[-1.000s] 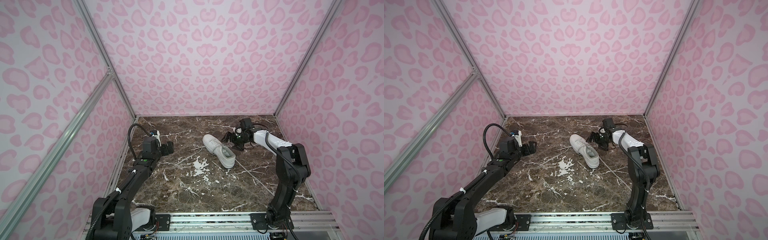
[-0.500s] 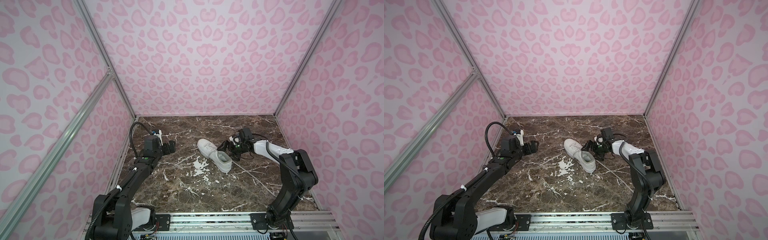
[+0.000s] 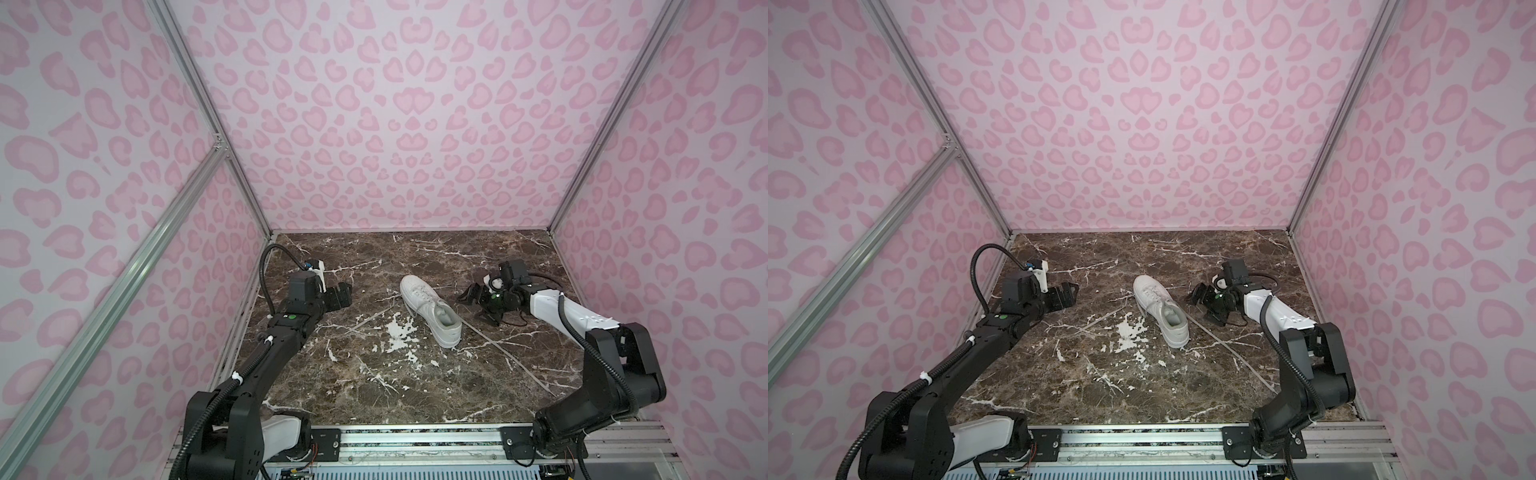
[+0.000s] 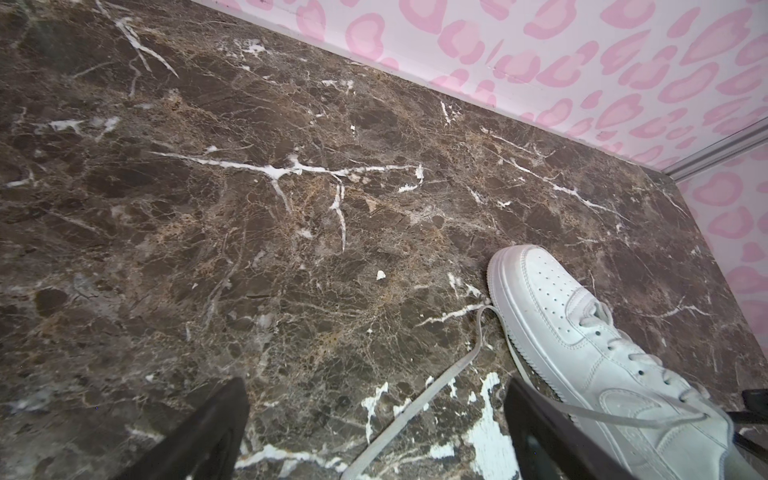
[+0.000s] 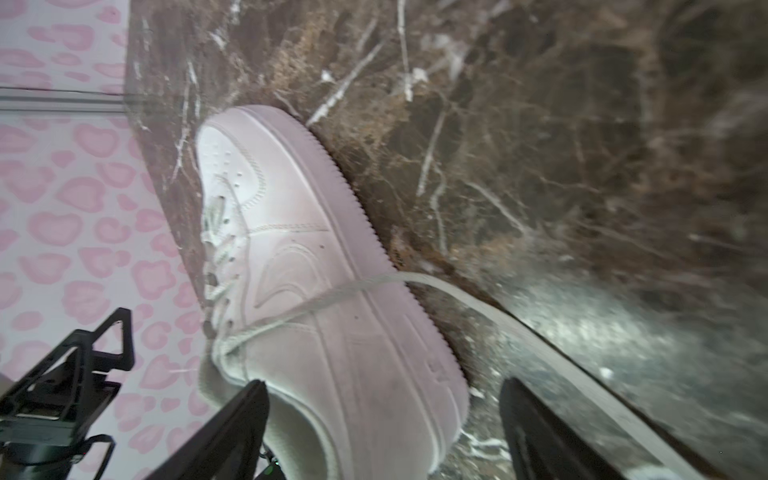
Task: Tie the shoes
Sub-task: 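Rotate the sneaker upright with the right gripper, toe pointing away from the robot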
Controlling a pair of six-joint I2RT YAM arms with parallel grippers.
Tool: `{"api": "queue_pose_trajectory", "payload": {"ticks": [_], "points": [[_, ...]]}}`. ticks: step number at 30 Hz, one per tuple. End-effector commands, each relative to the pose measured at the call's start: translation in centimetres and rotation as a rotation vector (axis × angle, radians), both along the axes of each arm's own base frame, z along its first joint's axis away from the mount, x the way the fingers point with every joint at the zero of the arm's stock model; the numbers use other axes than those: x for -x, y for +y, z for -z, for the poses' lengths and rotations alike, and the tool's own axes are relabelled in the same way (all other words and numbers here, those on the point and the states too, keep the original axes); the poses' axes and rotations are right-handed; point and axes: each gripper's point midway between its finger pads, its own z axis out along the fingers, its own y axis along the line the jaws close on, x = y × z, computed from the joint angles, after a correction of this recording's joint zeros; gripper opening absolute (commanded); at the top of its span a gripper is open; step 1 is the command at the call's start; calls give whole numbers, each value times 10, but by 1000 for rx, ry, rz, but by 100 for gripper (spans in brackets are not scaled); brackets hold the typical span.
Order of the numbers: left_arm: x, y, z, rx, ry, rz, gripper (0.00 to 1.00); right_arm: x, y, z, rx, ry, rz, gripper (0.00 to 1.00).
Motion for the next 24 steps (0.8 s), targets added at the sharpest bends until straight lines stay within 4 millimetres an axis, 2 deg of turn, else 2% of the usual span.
{"api": "queue_pose_trajectory", "payload": {"ticks": [1, 4, 8, 20, 24], "points": [[-3, -4, -5, 17, -4, 11, 98, 22, -19, 17, 122, 58, -43, 65], [-3, -5, -3, 23, 2, 15, 98, 28, -16, 25, 117, 75, -65, 43], [-4, -6, -5, 25, 1, 15, 98, 35, -5, 35, 122, 96, -113, 30], [-1, -6, -2, 19, 14, 20, 98, 53, 44, 39, 43, 120, -226, 29], [-1, -6, -1, 19, 16, 21, 98, 59, 54, 40, 37, 121, -245, 29]]}}
